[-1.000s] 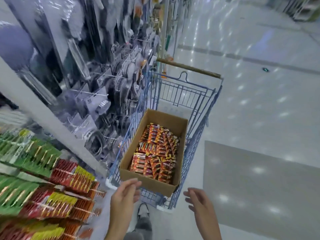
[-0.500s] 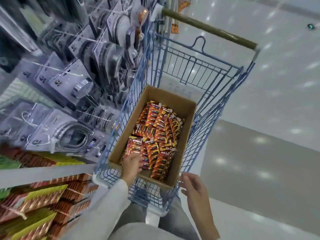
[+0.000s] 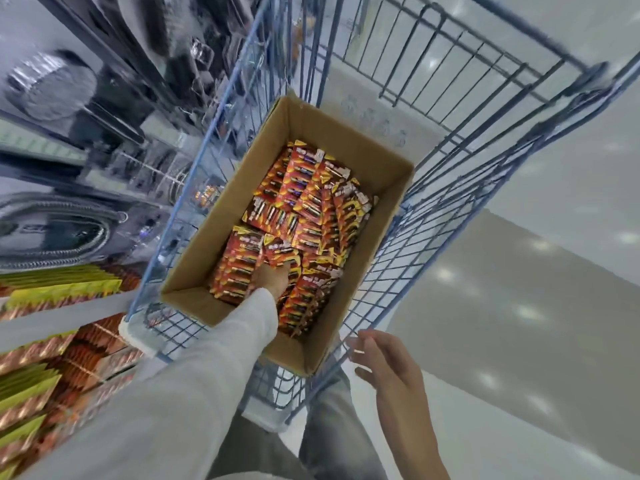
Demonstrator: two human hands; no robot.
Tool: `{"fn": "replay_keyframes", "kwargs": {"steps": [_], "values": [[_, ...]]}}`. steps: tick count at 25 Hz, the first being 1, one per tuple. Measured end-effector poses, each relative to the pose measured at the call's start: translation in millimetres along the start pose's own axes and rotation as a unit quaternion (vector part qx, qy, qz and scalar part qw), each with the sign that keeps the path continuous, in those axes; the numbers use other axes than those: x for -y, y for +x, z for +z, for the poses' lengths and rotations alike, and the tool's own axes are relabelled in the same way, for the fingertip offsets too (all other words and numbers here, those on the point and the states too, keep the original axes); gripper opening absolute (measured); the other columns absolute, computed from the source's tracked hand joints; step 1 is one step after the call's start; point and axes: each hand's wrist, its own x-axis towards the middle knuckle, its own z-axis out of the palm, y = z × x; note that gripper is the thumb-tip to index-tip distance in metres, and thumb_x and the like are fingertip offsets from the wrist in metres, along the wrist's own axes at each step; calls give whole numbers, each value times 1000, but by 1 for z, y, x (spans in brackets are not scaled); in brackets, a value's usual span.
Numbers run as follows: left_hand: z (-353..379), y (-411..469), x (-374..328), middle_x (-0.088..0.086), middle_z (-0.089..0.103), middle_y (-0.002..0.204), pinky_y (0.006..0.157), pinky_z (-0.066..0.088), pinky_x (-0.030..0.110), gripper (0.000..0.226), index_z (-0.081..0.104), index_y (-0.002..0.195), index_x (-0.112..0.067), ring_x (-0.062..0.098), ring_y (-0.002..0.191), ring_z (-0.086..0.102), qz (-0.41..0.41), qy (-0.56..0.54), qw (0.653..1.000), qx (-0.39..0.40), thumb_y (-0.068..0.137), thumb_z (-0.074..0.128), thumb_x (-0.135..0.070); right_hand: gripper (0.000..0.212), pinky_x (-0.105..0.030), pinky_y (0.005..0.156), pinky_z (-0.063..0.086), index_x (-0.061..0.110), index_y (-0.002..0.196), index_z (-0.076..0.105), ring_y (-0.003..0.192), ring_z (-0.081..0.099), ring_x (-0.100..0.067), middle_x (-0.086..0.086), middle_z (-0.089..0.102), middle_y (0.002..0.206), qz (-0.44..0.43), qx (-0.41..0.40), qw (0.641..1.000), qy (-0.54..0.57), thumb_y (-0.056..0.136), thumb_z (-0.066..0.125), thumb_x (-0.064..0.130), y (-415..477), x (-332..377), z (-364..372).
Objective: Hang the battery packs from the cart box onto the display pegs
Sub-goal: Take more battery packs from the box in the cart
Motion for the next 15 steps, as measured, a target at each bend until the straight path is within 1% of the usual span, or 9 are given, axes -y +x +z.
{"fn": "replay_keyframes", "kwargs": {"steps": [1,3,5,7,10,12,13,15], "values": [[5,2,0,9,55,149,119,37,53,59,52,147,-18,40,137,51,1,0,1000,-15,98,64,-47,16,-19,68,53,16,97,71,76,71,-9,-3,76,89,-1,4,1000,-3,102,57,21,5,4,0],[9,0,-2,10,57,147,118,37,53,49,54,144,-16,40,136,52,-3,-10,999,-46,101,64,-38,15,-23,79,54,21,98,72,90,71,-10,3,76,95,-1,7,1000,-20,102,58,27,13,7,1],[11,-4,4,11,61,139,115,40,51,37,61,134,-12,39,130,55,-6,-7,998,-65,103,64,-31,15,-26,88,54,24,101,72,97,70,-10,8,76,98,0,15,999,-36,102,58,30,20,11,3],[10,-11,6,14,62,135,110,42,47,27,62,126,-7,38,126,56,2,-27,997,-79,104,62,-23,15,-26,89,54,23,105,71,99,70,-9,9,76,100,2,25,998,-49,102,58,29,29,19,4],[-5,-42,11,14,61,124,100,42,41,20,57,124,-5,35,121,57,24,-71,992,-99,107,54,-15,14,-23,88,53,22,110,69,100,69,-7,9,75,103,-29,49,995,-78,102,59,29,51,36,8],[-24,-69,17,11,62,124,101,43,40,20,54,126,-7,29,118,58,51,-102,988,-105,109,50,-16,17,-28,92,54,22,115,67,103,67,-8,10,72,108,-62,60,988,-130,102,60,31,84,51,16],[-36,-83,19,7,63,123,100,45,40,22,54,128,-8,25,114,59,62,-122,985,-102,109,50,-18,20,-30,93,53,21,120,64,106,65,-10,8,70,114,-71,56,983,-158,103,59,31,109,58,24],[-60,-110,24,0,70,119,89,52,36,24,56,131,-13,22,108,68,88,-194,974,-77,108,54,-22,28,-29,92,48,15,129,58,112,61,-16,0,64,124,-65,26,976,-206,103,55,24,164,75,43]]}}
